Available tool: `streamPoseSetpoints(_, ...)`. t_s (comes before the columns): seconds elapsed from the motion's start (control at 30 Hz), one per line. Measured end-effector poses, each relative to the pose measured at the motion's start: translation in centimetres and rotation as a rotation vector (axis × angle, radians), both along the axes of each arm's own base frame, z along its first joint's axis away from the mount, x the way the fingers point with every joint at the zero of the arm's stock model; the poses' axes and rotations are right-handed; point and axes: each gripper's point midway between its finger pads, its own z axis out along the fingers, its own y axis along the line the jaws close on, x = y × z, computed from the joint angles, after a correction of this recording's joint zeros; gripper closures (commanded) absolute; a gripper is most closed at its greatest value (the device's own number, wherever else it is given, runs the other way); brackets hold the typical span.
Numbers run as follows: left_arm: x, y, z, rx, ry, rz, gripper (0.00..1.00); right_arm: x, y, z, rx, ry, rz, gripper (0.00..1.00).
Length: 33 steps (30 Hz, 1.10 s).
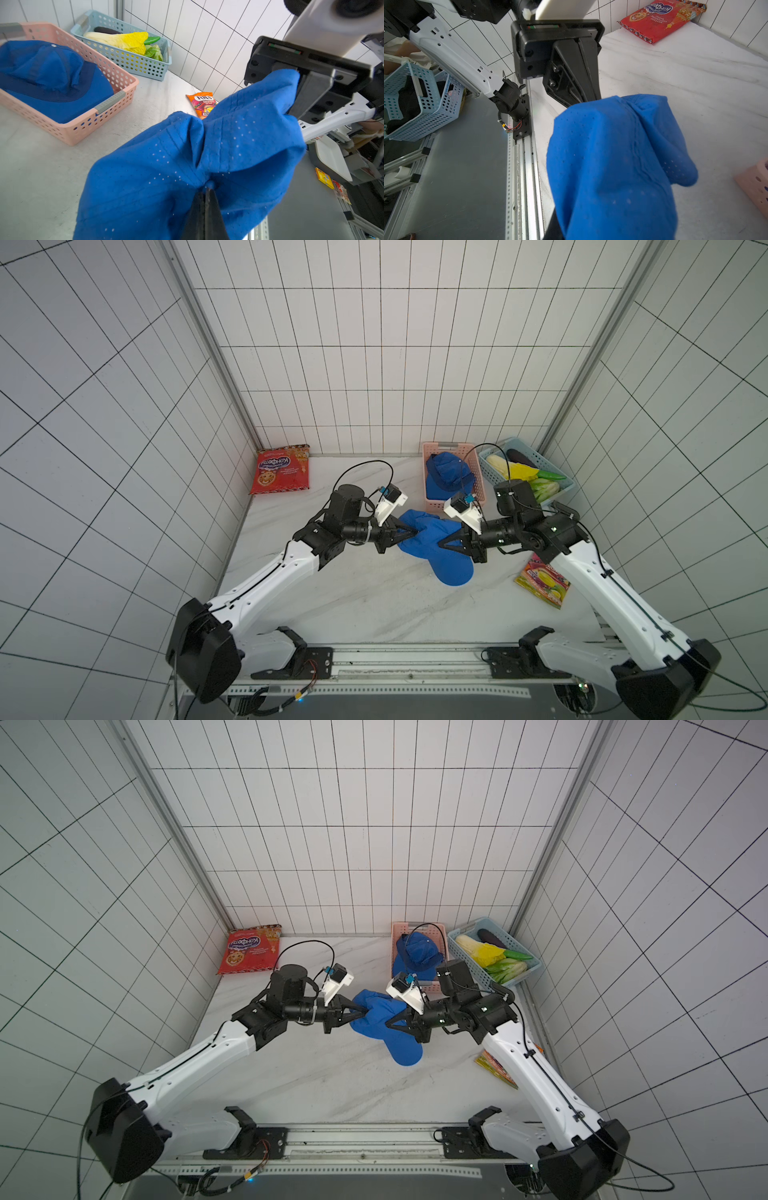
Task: Turn the baseball cap inside out
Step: Turn over the baseball cap.
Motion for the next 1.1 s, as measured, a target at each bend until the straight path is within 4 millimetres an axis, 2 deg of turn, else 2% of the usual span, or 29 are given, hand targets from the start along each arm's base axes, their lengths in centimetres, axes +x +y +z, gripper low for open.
streamPoseSetpoints(0.3,0.5,3.3,2.8,-0.103,-0.115,0.237,1.0,1.3,0.3,0.0,0.047,-0.004,-0.036,1.0)
streamPoseSetpoints(0.5,1.1,3.8,4.5,-0.205,-0.106,0.306,1.0,2.7,0.2,0.3,0.162,0.091,-0.079,1.0)
streamPoseSetpoints(0.63,1.5,4.1,5.2,-0.246,-0.08,0.33,1.0,2.8,0.5,0.9,0.22,0.168,-0.085,0.79)
streamPoseSetpoints(0.7,1.7,4.4,5.9,-0.264,-0.072,0.343,1.0,2.9,0.6,1.1,0.244,0.214,-0.095,0.74)
streamPoseSetpoints(0.77,1.8,4.4,7.2,-0.289,-0.072,0.34,1.0,3.1,0.8,1.0,0.269,0.26,-0.107,0.76)
streamPoseSetpoints(0.9,1.1,4.0,9.9,-0.338,-0.069,0.292,1.0,3.2,1.1,1.0,0.311,0.335,-0.114,1.0)
streamPoseSetpoints(1.0,1.1,4.0,10.5,-0.35,-0.065,0.292,1.0,3.1,1.3,2.3,0.352,0.347,-0.098,1.0)
streamPoseSetpoints(1.03,1.4,4.1,10.5,-0.35,-0.066,0.309,0.88,3.2,1.4,2.5,0.359,0.353,-0.098,1.0)
streamPoseSetpoints(1.1,2.1,4.5,10.4,-0.347,-0.077,0.353,0.42,3.3,1.4,3.0,0.373,0.374,-0.108,1.0)
